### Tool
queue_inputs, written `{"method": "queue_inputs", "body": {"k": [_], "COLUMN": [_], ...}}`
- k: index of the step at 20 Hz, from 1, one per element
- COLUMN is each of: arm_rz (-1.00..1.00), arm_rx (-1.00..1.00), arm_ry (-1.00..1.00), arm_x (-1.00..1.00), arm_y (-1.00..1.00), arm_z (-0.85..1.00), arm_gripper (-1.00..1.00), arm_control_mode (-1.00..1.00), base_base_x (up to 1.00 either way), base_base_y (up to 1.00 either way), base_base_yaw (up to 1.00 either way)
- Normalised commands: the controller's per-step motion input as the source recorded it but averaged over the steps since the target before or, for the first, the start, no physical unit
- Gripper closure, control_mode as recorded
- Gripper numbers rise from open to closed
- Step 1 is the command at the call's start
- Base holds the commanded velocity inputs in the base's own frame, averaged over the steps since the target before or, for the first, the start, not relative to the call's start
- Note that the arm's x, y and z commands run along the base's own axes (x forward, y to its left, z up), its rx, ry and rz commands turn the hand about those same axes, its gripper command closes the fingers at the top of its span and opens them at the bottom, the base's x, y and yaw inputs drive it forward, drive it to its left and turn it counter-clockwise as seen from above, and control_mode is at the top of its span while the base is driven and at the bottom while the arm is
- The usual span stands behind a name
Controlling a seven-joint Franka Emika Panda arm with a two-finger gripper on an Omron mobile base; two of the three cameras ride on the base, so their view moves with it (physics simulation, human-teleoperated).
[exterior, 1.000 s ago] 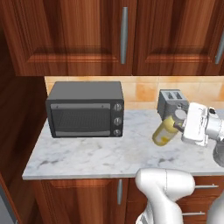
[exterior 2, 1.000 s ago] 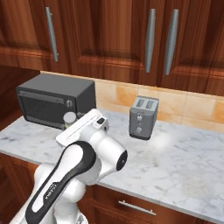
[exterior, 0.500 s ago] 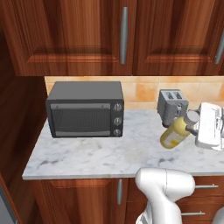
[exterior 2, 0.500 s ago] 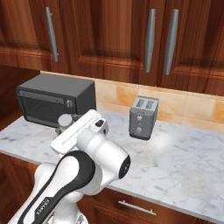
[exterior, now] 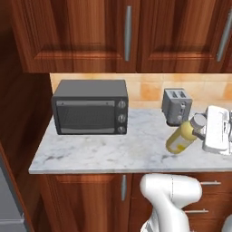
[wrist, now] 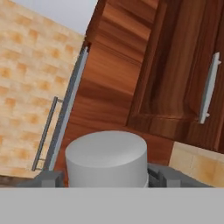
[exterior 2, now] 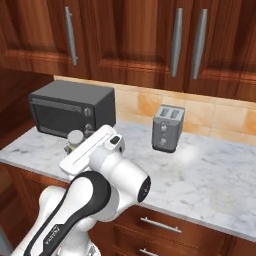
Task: Move the drinks to the dining counter.
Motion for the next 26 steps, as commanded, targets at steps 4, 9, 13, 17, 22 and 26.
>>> {"method": "queue_inputs", "body": {"k": [4, 9, 13, 17, 22, 26], "arm_rz": [0.00, 0.00, 0.00, 0.00, 0.00, 0.00], "arm_rx": [0.00, 0.00, 0.00, 0.00, 0.00, 0.00], "arm_ry": [0.00, 0.00, 0.00, 0.00, 0.00, 0.00], "arm_x": [0.00, 0.00, 0.00, 0.00, 0.00, 0.00], "arm_y": [0.00, 0.00, 0.00, 0.00, 0.00, 0.00], "arm_z": [0.00, 0.00, 0.00, 0.00, 0.00, 0.00], "arm_gripper": [1.00, 1.00, 1.00, 1.00, 1.00, 1.00], "arm_control_mode": [1.00, 1.00, 1.00, 1.00, 1.00, 1.00], "base_base_x": [-0.91, -0.78, -0.58, -0.46, -0.27, -0.25], "base_base_y": [-0.01, 0.00, 0.00, 0.00, 0.00, 0.00], "base_base_yaw": [0.13, 0.30, 0.46, 0.49, 0.52, 0.55]}}
